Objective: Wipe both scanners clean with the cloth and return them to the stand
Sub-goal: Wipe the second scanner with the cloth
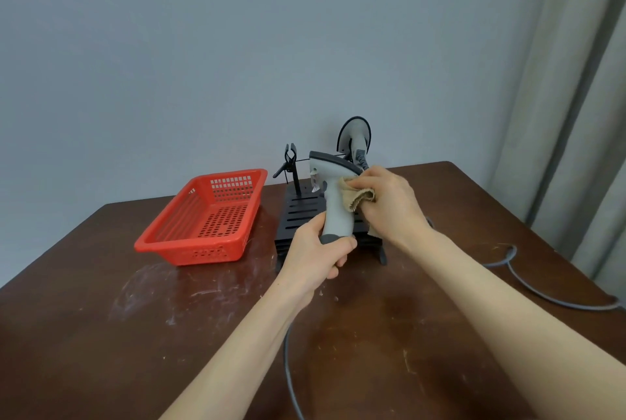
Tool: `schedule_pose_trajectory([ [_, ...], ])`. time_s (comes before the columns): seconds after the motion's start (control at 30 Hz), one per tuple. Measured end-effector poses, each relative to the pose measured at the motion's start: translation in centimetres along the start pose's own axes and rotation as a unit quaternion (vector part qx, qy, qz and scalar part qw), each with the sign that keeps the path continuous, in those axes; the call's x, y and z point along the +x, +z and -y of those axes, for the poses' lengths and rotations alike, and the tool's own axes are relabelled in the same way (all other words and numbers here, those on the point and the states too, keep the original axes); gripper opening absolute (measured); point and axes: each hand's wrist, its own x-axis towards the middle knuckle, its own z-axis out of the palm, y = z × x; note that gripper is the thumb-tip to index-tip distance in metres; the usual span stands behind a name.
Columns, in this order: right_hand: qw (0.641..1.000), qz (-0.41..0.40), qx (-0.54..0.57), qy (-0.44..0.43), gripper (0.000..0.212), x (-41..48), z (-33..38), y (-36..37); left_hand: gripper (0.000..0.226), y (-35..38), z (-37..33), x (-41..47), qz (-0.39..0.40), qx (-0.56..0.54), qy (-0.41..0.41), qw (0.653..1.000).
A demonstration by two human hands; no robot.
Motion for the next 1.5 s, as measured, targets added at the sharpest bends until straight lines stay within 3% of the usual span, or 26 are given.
schedule_pose_trajectory([
  [0.17,0.992,0.098,0.069,-0.046,0.038,-2.5,0.6,-0.1,0.028,-0.5,0.3,0.0,0.005,0.001,0.002,1.000],
  [0.3,1.000,0.003,-0.015,0.001,0.042,-0.2,-0.1,0.0,0.027,0.2,0.0,-0.1,0.014,0.010,0.003,1.000],
  [0.37,1.000,0.000,-0.004,0.000,0.040,-0.4,0.5,0.2,0.027,0.1,-0.2,0.1,0.006,0.015,0.010,1.000],
  [0.47,0.988,0.123,0.088,-0.026,0.037,-2.1,1.1,-0.3,0.027,-0.8,-0.2,0.6,-0.016,0.023,0.023,0.999],
  [0.5,0.986,0.155,0.065,-0.021,0.032,-2.3,1.1,-0.8,0.029,-1.1,-0.2,0.7,-0.021,0.028,0.023,0.999],
  [0.53,0.988,0.152,0.016,-0.016,0.026,-2.1,0.9,-1.2,0.030,-1.3,-0.1,0.7,-0.022,0.034,0.020,0.999],
  [0.6,0.996,0.070,-0.051,-0.002,0.025,-1.2,0.7,-1.8,0.030,-1.4,0.0,0.5,-0.021,0.043,0.016,0.999],
  [0.7,1.000,-0.008,-0.003,0.005,0.034,0.2,1.1,-1.7,0.031,-0.9,-0.2,0.3,-0.004,0.037,0.027,0.999],
  [0.8,0.999,0.038,-0.010,-0.027,0.041,-0.2,1.4,-0.4,0.027,-0.5,-0.2,0.3,0.005,0.041,0.024,0.999],
  [0.93,0.981,0.160,-0.015,-0.104,0.037,-1.9,2.0,0.2,0.029,-0.6,0.5,0.3,-0.008,0.055,0.011,0.998],
  [1.13,0.997,0.001,-0.069,-0.034,0.029,0.3,1.2,0.9,0.029,0.2,-0.1,0.0,0.006,0.039,0.012,0.999],
  [1.23,0.996,0.074,0.015,-0.048,0.033,-1.2,1.9,0.8,0.016,0.0,-0.2,0.3,-0.016,0.015,0.008,1.000],
  [1.33,0.979,0.139,0.145,-0.041,0.040,-2.9,1.9,0.4,0.021,-0.4,0.0,0.6,-0.033,-0.001,0.003,0.999],
  [1.4,0.989,0.088,0.105,-0.046,0.042,-2.0,0.5,0.8,0.022,-0.3,0.1,0.4,-0.031,-0.017,-0.006,0.999],
  [1.5,0.996,0.024,0.082,0.023,0.046,-0.5,-0.5,0.9,0.019,0.0,0.1,-0.1,-0.018,-0.038,-0.016,0.999],
])
